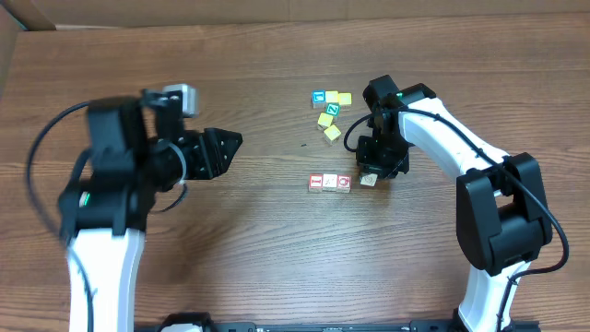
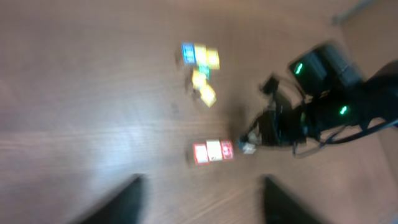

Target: Flip 4 blocks

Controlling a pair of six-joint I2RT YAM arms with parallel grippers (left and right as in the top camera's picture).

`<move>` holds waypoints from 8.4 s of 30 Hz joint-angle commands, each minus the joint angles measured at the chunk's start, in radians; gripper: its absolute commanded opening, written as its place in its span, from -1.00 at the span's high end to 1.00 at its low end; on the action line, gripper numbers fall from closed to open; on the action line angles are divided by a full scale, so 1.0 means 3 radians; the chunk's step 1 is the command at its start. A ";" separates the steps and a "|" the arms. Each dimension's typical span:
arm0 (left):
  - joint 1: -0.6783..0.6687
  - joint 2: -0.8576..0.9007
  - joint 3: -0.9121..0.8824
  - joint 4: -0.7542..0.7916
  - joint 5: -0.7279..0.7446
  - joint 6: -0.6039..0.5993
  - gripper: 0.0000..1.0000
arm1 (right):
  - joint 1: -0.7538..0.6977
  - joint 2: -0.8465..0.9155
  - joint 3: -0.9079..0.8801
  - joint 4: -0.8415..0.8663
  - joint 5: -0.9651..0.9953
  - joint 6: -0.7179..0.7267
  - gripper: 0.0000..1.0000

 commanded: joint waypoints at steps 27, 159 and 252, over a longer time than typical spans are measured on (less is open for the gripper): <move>-0.1279 0.2697 -0.0103 0.0755 -0.0696 -0.0671 0.92 | 0.0009 -0.0098 -0.0006 0.0000 -0.0018 0.0029 0.77; -0.1372 0.2855 -0.0103 0.0879 -0.0721 -0.0594 0.91 | 0.0033 -0.0487 -0.0992 0.1027 -0.0553 0.0379 0.78; -0.1395 0.2851 -0.0103 0.1246 -0.1134 -0.0261 0.92 | 0.0724 -0.0487 -0.0979 0.1251 -0.0212 0.1045 0.92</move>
